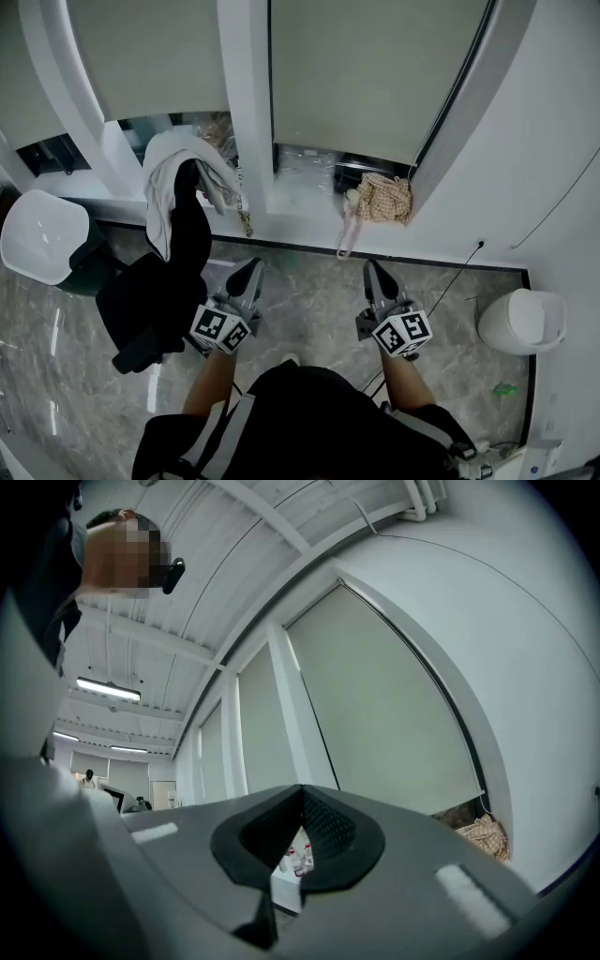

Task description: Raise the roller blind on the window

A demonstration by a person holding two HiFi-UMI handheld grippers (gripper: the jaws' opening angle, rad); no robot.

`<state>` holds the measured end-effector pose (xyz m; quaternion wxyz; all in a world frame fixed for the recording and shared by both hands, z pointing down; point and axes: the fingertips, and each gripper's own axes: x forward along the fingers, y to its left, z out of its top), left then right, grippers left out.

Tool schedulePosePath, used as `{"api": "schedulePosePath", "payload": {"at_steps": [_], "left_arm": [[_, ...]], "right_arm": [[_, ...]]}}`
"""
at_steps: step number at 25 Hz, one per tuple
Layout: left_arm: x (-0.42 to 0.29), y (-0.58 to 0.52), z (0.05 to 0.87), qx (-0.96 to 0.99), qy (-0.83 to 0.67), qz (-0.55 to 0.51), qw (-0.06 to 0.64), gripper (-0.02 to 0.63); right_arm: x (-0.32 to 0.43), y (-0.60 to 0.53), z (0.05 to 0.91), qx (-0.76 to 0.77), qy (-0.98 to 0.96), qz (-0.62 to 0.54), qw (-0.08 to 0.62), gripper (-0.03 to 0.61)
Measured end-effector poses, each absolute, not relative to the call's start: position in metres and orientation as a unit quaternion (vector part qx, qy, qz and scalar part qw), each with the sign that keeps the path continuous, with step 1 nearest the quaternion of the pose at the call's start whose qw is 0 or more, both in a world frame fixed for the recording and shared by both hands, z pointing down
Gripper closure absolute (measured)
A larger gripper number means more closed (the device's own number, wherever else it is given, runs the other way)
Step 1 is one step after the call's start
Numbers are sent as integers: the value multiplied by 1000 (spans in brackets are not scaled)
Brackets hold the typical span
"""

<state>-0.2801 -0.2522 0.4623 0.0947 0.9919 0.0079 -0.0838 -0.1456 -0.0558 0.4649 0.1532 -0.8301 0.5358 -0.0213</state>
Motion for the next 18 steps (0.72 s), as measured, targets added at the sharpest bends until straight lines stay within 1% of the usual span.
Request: {"api": "schedulePosePath", "payload": {"at_steps": [5,10,18], "left_arm": [[-245,-268,470,992,32,-69,103,612],[-198,-255,483,990,68,-55,110,612],[-100,-245,485,990,82,-57,102,612]], "right_arm": [[-126,-57,470,-847,506,-28,158,578],[-96,-38,478,-865,474,-29,164,578],[1,-28,482,-870,461,-11,174,578]]}}
